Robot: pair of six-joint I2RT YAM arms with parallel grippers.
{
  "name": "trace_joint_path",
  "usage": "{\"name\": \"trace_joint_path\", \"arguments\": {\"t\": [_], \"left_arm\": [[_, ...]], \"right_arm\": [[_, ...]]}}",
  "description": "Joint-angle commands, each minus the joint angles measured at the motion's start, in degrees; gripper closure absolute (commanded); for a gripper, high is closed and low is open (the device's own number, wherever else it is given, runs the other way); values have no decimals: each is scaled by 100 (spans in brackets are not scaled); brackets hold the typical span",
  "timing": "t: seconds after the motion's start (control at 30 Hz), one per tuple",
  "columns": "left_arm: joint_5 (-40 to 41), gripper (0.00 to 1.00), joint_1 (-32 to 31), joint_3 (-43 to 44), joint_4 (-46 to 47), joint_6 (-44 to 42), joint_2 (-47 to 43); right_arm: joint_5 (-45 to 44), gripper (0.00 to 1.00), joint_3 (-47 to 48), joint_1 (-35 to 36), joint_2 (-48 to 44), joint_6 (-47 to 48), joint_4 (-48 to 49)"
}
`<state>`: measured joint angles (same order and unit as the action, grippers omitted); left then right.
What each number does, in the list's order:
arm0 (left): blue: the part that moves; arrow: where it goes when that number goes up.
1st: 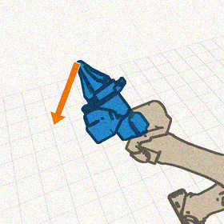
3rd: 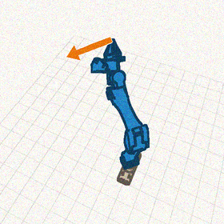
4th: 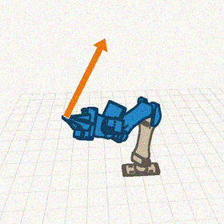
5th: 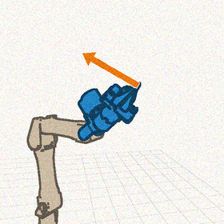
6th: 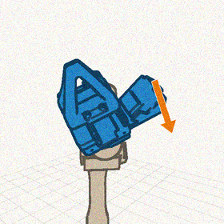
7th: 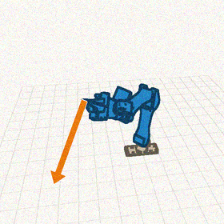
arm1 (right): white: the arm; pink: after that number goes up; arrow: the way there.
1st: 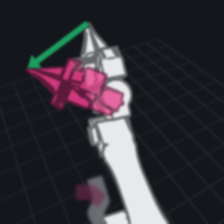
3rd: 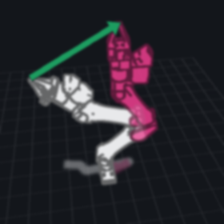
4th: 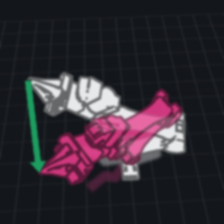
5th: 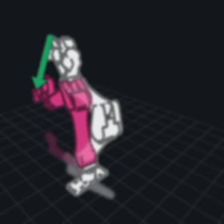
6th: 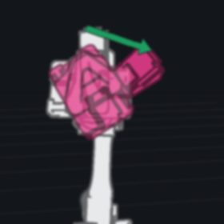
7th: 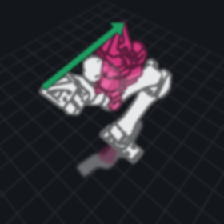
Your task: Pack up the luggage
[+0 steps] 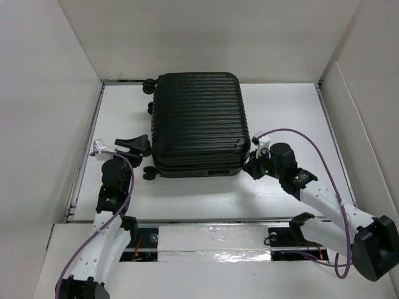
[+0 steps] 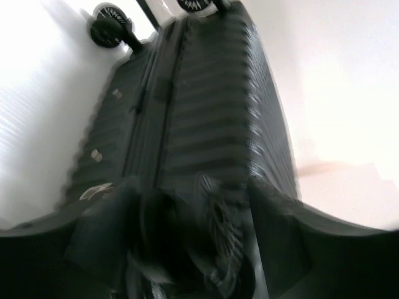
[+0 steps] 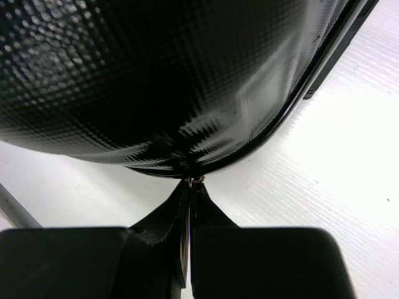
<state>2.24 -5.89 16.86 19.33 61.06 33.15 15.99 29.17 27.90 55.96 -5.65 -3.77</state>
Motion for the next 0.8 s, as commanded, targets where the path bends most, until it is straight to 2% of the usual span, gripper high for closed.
{"name": "trace_joint_path", "arguments": {"t": [0.0, 0.03, 0.1, 0.23, 0.27, 0.3, 0.37, 0.4, 0.43, 0.47, 0.53, 0.67, 0.73, 0.77], "left_arm": [[-277, 29, -88, 353, -409, -462, -483], [-51, 22, -88, 388, -500, -568, -554], [188, 15, -88, 475, -658, -761, -773], [356, 13, -88, 1028, -554, -1226, -950], [130, 16, -88, 1117, -432, -1324, -933], [-64, 32, -88, 1265, -108, -1429, -820], [-948, 47, -201, 1415, 236, -1692, -591], [-1119, 56, -350, 1495, 438, -1798, -294], [-1190, 84, -499, 1695, 448, -1930, -169], [-1391, 90, -588, 1758, 509, -2096, -64], [-1682, 100, -589, 1803, 651, -2150, 156], [-2410, 100, -676, 1759, 677, -2335, 446], [-2369, 100, -1298, 1785, 537, -2554, 570], [-2081, 100, -1631, 1803, 458, -2677, 605]], "right_arm": [[361, 100, 133, 225, -217, -77, 1010], [370, 100, 107, 225, -218, -77, 1027], [414, 100, 80, 225, -156, -103, 1071], [449, 100, 63, 225, -16, -173, 1273], [432, 100, 89, 225, -7, -191, 1300], [405, 100, 98, 225, -7, -200, 1317], [318, 100, 142, 172, 2, -200, 1317], [300, 100, 177, 172, 11, -200, 1317], [282, 100, 177, 172, 20, -191, 1317], [265, 100, 194, 111, 28, -191, 1309], [256, 100, 212, 49, 81, -191, 1317], [160, 100, 273, -4, 186, -191, 1344], [150, 100, 370, -118, 265, -173, 1300], [159, 100, 405, -118, 335, -156, 1274]]}}
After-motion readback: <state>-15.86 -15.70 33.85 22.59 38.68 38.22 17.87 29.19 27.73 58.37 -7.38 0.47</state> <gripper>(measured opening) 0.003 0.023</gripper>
